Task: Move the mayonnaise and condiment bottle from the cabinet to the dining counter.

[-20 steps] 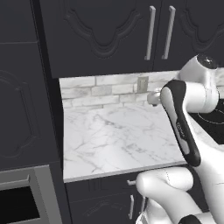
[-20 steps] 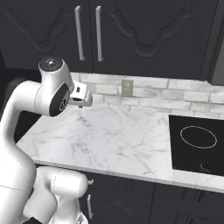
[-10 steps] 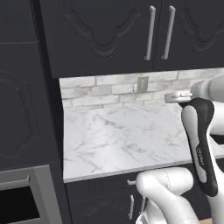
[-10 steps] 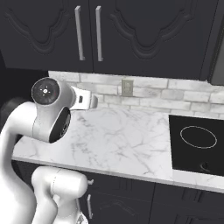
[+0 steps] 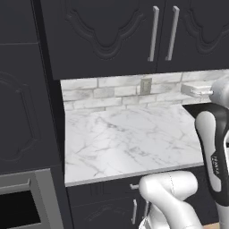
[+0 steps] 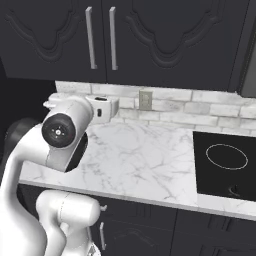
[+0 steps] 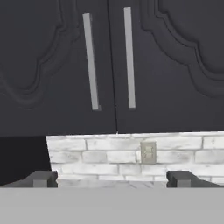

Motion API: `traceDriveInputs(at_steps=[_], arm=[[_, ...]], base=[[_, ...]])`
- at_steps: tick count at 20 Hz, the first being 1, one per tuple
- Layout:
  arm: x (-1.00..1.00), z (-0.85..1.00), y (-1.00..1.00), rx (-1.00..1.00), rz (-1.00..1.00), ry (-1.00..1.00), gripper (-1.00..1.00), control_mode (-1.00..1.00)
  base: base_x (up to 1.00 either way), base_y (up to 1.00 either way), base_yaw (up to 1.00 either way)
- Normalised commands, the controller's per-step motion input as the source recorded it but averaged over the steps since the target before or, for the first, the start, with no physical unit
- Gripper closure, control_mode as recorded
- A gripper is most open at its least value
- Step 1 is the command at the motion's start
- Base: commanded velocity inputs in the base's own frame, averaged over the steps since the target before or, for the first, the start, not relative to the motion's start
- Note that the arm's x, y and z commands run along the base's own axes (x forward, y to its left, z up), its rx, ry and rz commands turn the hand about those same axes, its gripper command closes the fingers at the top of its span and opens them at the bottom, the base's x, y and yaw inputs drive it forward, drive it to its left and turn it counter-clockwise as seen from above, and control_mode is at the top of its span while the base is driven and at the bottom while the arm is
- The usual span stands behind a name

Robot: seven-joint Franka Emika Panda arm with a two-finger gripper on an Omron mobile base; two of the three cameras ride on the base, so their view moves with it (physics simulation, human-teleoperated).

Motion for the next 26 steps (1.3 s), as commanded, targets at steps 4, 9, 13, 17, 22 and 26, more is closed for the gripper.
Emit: traceDriveInputs(at_steps=[4,9,13,17,22,26], arm=[[0.00,0.36,-0.09,0.06,0.00,-0.32,-1.00,-1.00],[0.11,0.41,-0.01,0.03,0.00,-0.26,-1.00,-1.00],[0.24,0.41,-0.02,0.01,0.00,-0.15,-1.00,-1.00],[0.34,0.37,-0.07,0.02,0.00,-0.05,-1.00,-1.00],[0.35,0.23,-0.17,0.04,0.00,0.00,-1.00,-1.00],[0.38,0.09,-0.14,0.05,0.00,0.00,-1.00,-1.00]], base=[[0.00,0.00,0.00],[0.00,0.00,0.00],[0.00,0.00,0.00],[0.00,0.00,0.00],[0.00,0.00,0.00],[0.00,0.00,0.00]])
